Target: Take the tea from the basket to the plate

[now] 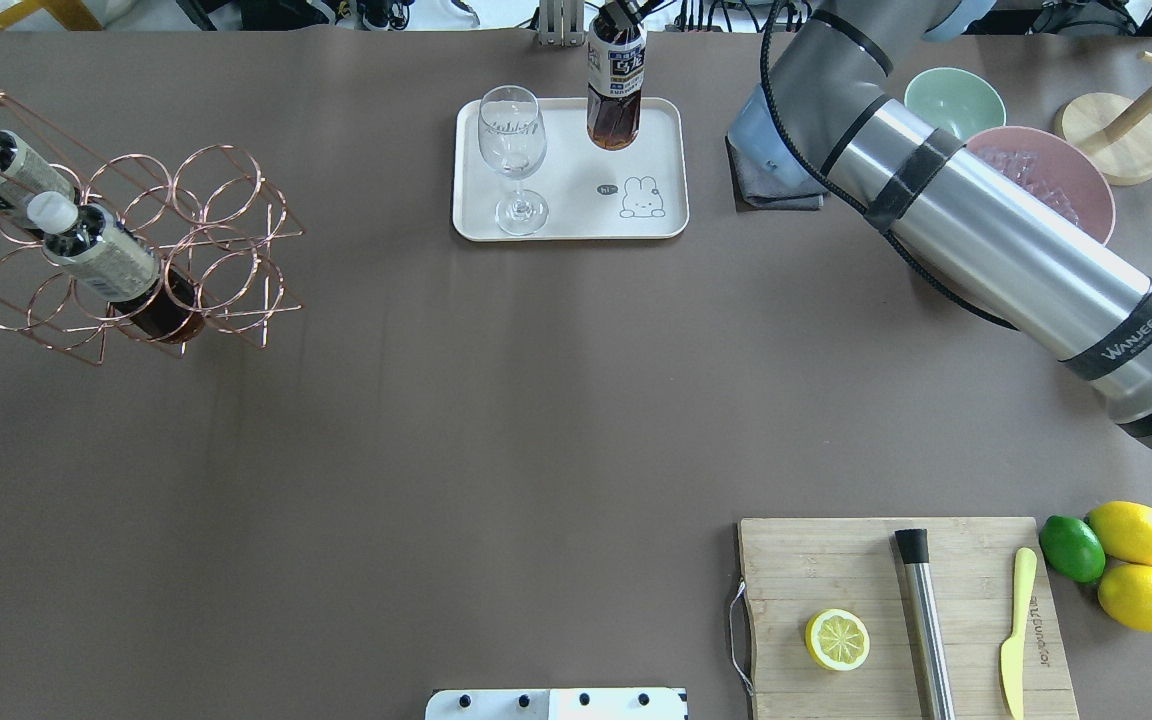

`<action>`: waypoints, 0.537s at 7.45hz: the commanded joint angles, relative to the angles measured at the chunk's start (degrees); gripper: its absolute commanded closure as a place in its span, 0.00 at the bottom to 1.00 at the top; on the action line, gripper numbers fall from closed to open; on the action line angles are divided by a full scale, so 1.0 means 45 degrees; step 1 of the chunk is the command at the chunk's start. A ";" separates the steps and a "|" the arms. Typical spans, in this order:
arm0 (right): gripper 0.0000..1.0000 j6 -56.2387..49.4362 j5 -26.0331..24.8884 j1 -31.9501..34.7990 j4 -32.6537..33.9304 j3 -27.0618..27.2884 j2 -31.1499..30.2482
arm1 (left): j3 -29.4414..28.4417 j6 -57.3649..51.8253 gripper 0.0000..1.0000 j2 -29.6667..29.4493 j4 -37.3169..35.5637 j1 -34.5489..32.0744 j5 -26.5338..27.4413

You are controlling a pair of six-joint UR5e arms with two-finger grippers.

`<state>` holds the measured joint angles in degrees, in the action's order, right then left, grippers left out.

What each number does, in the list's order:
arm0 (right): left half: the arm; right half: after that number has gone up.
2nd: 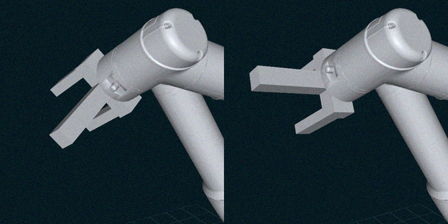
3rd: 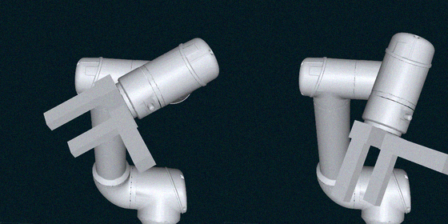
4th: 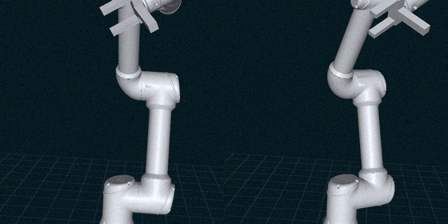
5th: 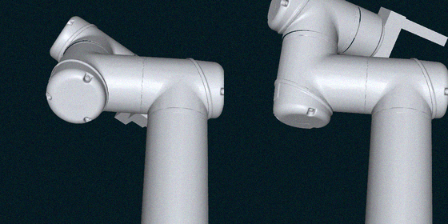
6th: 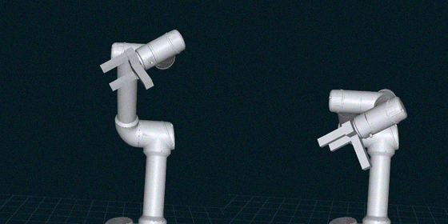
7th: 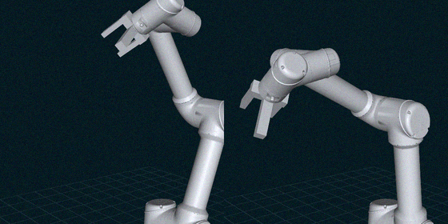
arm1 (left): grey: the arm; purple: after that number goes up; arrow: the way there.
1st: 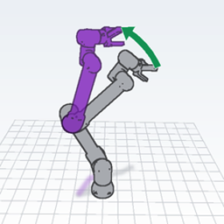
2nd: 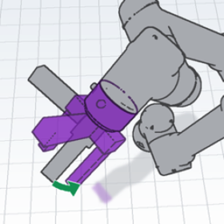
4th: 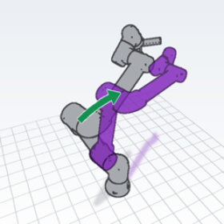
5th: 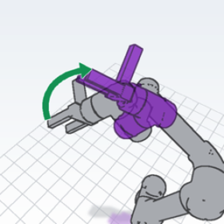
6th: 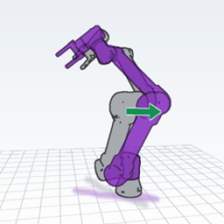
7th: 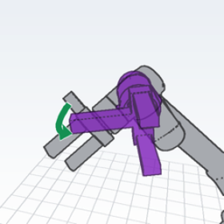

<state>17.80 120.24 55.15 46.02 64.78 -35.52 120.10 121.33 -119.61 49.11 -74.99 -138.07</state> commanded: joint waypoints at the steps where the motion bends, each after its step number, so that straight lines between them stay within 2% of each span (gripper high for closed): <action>1: 1.00 0.0225 -0.0566 -0.0497 -0.1196 -0.0176 -0.0462 | -0.0242 -0.4778 1.00 0.2082 -0.0132 -0.1668 0.0115; 4: 1.00 0.0225 -0.0548 -0.0499 -0.1631 -0.0176 -0.0875 | -0.2540 -0.7522 1.00 0.1720 -0.0132 -0.2433 0.0135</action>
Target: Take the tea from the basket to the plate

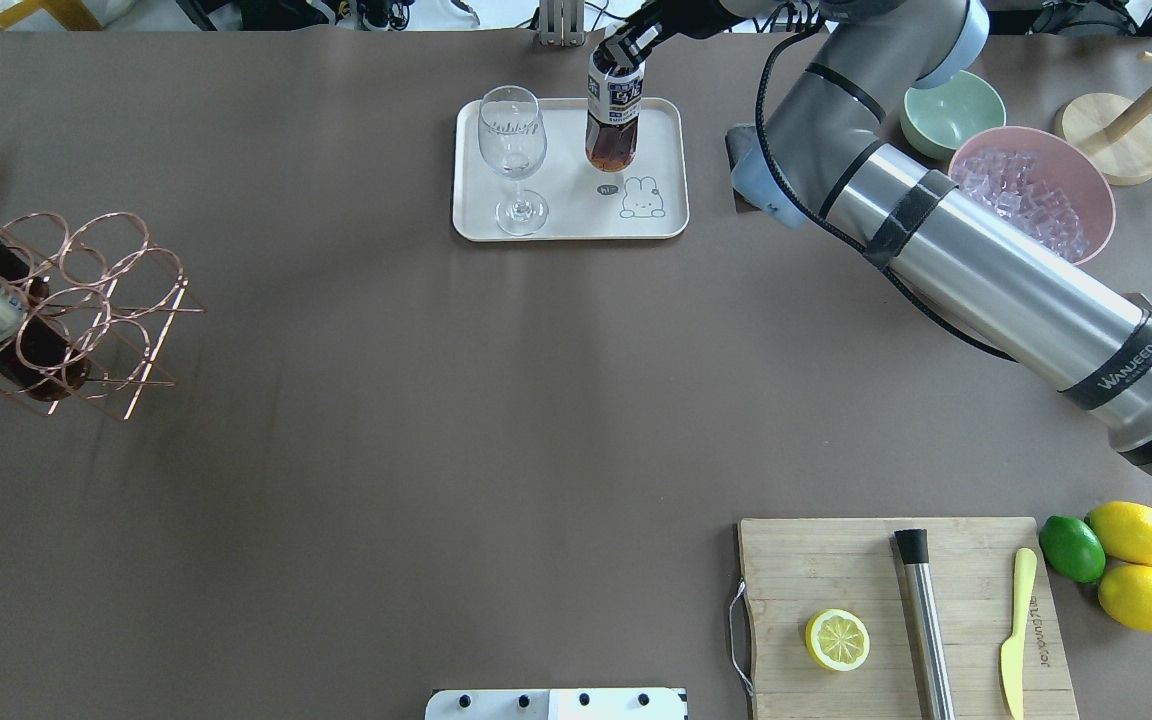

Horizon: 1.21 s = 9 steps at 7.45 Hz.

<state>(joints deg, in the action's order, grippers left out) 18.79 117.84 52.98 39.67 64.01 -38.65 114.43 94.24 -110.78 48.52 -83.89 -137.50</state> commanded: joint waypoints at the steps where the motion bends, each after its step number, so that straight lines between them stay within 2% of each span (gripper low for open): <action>1: 1.00 0.0004 -0.0034 -0.0016 -0.0338 -0.0007 -0.0297 | -0.1927 -0.2224 1.00 -0.0439 0.0018 -0.0690 0.0008; 3: 1.00 -0.0015 -0.0053 -0.0093 -0.0534 -0.0007 -0.0415 | -0.3934 -0.3691 1.00 -0.1024 0.0289 -0.1158 -0.0031; 5: 1.00 0.0004 -0.0034 -0.0113 -0.0554 0.0013 -0.0435 | -0.6260 -0.3852 1.00 -0.1844 0.1613 -0.1570 -0.0031; 7: 1.00 0.0004 -0.0053 -0.0211 -0.0594 0.0129 -0.0474 | -0.7901 -0.3833 1.00 -0.2760 0.1950 -0.1552 -0.0031; 8: 1.00 0.0004 -0.0053 -0.0211 -0.0594 0.0130 -0.0474 | -0.8142 -0.3736 1.00 -0.2823 0.2222 -0.1494 -0.0031; 9: 0.33 0.0101 -0.0015 -0.0211 -0.0574 0.0265 -0.0455 | -0.8145 -0.3406 1.00 -0.2785 0.2360 -0.1436 -0.0031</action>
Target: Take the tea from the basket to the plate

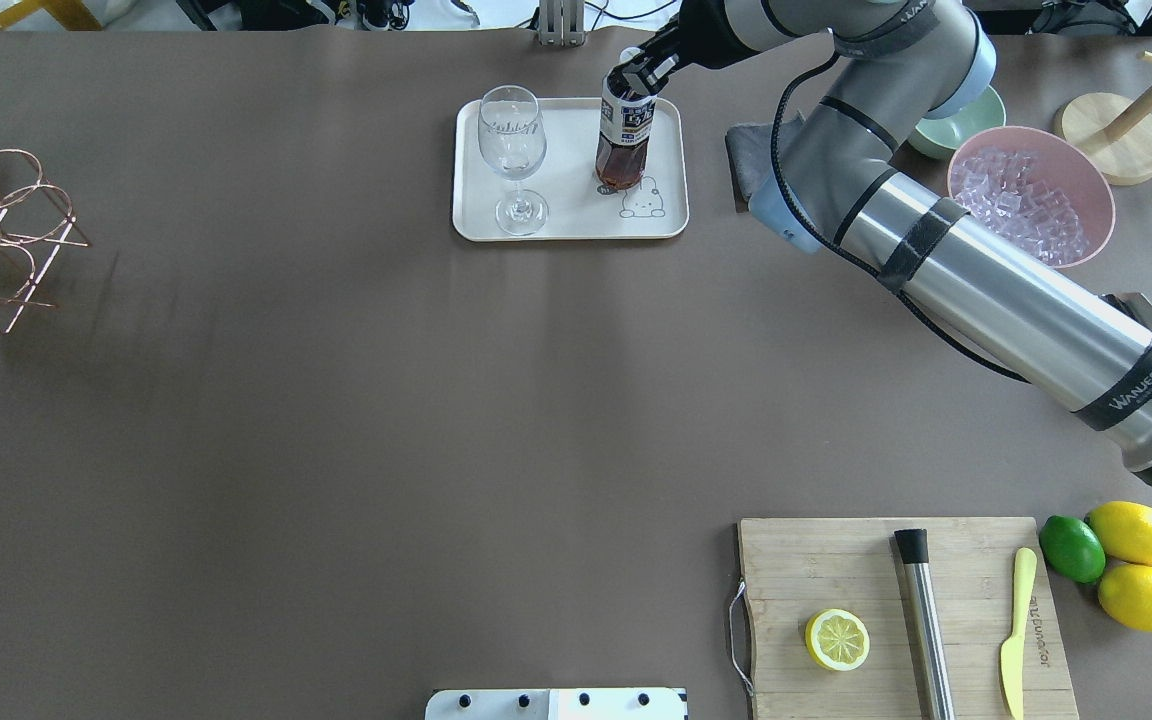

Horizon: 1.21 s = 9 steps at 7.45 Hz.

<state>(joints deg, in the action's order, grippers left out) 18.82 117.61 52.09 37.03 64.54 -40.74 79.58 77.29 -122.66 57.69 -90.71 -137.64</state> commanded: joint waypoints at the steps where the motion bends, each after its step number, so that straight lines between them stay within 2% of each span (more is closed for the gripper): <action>1: 0.01 0.0096 0.0055 -0.0013 -0.0005 0.0189 0.0011 | -0.0669 0.0885 1.00 -0.0144 0.0846 0.0118 0.0002; 4: 0.00 0.0231 0.0114 -0.0013 0.0053 0.0481 -0.0027 | -0.0925 0.1652 1.00 -0.0222 0.1398 0.0509 0.0002; 5: 0.00 0.0310 0.0114 -0.0013 0.0285 0.0927 -0.0124 | -0.0926 0.1884 1.00 -0.0319 0.1398 0.0625 0.0002; 7: 0.00 0.0175 0.0114 0.0259 0.2095 0.2583 -0.0553 | -0.0887 0.1965 1.00 -0.0320 0.1437 0.0685 0.0002; 8: 0.00 0.0135 0.0288 0.0512 0.2549 0.3326 -0.0980 | -0.0790 0.1907 1.00 -0.0301 0.1495 0.0685 0.0234; 9: 0.00 0.0116 0.0967 0.0940 0.3134 0.4030 -0.1352 | -0.0673 0.1925 0.47 -0.0320 0.1593 0.0685 0.0623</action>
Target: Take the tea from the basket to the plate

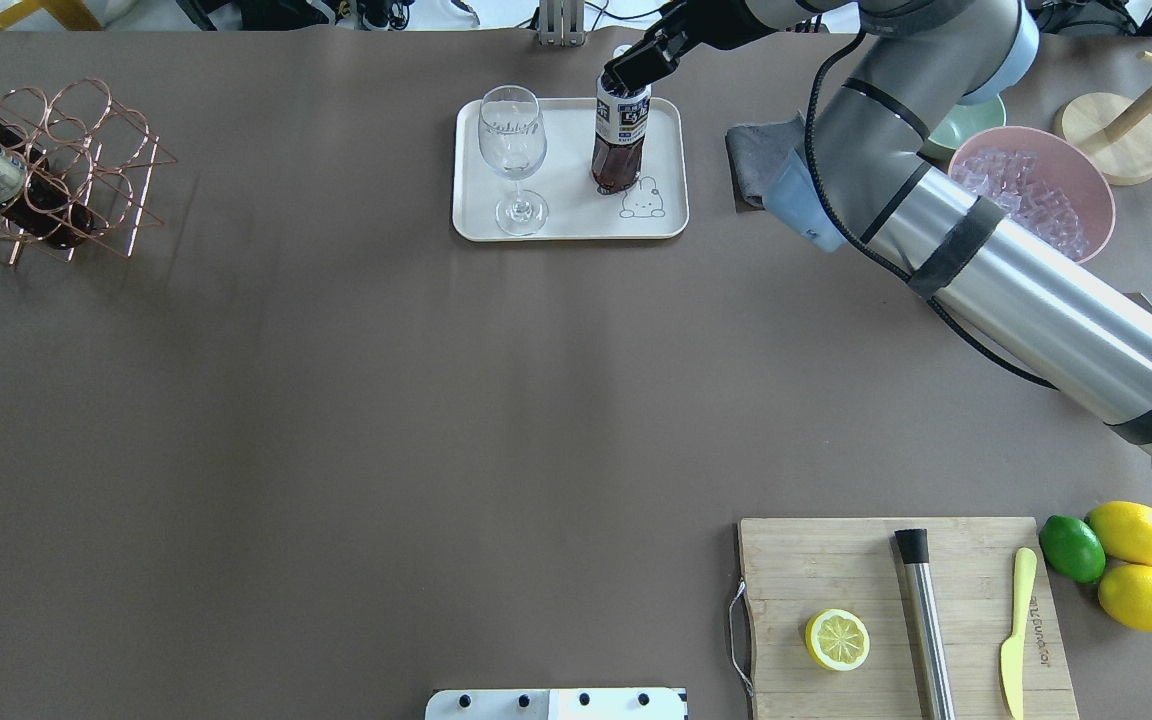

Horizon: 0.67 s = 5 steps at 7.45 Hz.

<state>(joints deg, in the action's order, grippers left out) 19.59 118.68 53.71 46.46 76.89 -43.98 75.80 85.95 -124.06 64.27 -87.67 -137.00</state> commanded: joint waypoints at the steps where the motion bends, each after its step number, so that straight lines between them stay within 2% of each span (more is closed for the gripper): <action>1: 0.00 -0.0153 0.1103 0.0912 0.1932 0.2317 -0.1197 | 0.0360 0.0022 0.02 0.0009 0.0112 0.0125 0.0639; 3: 0.00 -0.0485 0.1359 0.1595 0.4233 0.4310 -0.2330 | 0.0731 0.0041 0.01 0.0145 0.0112 0.0127 0.0621; 5: 0.00 -0.0680 0.1593 0.2358 0.4753 0.5856 -0.4763 | 0.1276 0.0061 0.01 0.0146 -0.0082 0.0146 0.0621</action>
<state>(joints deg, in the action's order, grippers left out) 17.35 124.62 61.46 65.07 97.10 -56.41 79.30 86.13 -123.55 64.69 -87.11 -134.24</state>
